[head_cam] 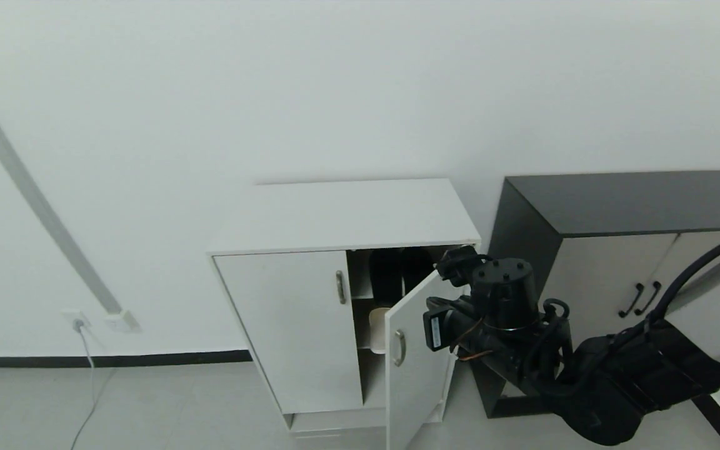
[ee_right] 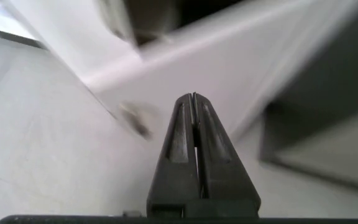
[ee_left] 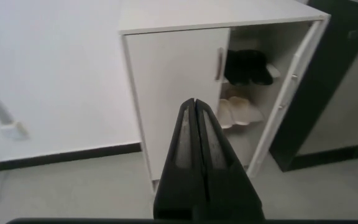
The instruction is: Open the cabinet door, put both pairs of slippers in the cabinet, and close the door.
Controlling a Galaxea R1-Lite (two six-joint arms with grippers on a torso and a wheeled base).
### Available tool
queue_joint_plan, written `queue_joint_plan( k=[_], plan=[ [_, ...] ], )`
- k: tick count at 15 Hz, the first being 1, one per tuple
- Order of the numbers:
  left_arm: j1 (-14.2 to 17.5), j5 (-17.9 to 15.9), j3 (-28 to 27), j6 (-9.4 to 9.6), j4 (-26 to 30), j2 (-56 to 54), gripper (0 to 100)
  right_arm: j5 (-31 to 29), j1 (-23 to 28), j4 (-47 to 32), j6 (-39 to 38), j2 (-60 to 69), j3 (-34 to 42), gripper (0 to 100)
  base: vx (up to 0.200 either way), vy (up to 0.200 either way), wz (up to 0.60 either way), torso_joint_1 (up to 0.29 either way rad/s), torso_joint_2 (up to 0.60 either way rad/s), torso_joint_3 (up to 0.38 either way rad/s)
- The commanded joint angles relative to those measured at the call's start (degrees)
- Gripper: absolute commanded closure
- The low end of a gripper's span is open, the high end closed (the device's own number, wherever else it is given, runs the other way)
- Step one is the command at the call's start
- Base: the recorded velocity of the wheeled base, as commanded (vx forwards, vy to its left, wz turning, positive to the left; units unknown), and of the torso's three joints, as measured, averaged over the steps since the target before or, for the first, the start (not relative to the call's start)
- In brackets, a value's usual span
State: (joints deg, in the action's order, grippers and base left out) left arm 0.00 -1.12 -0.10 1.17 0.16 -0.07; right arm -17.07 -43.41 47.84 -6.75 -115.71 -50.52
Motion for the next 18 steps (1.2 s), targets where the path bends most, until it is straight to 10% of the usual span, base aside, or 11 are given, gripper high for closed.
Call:
queue_joint_plan(
  k=[1, 18],
  plan=[
    [0.0, -0.02, 0.01, 0.06, 0.02, 0.07, 100, 0.98, -0.01, 3.14, 0.34, -0.83, 1.74, 100, 0.0, 0.0, 0.0, 0.0, 0.0, 0.0],
    [0.0, -0.11, 0.01, 0.06, 0.02, 0.07, 100, 6.96, 1.66, 21.16, 1.39, 0.66, 22.39, 100, 0.047, 0.0, 0.0, -0.001, 0.0, 0.001]
  ],
)
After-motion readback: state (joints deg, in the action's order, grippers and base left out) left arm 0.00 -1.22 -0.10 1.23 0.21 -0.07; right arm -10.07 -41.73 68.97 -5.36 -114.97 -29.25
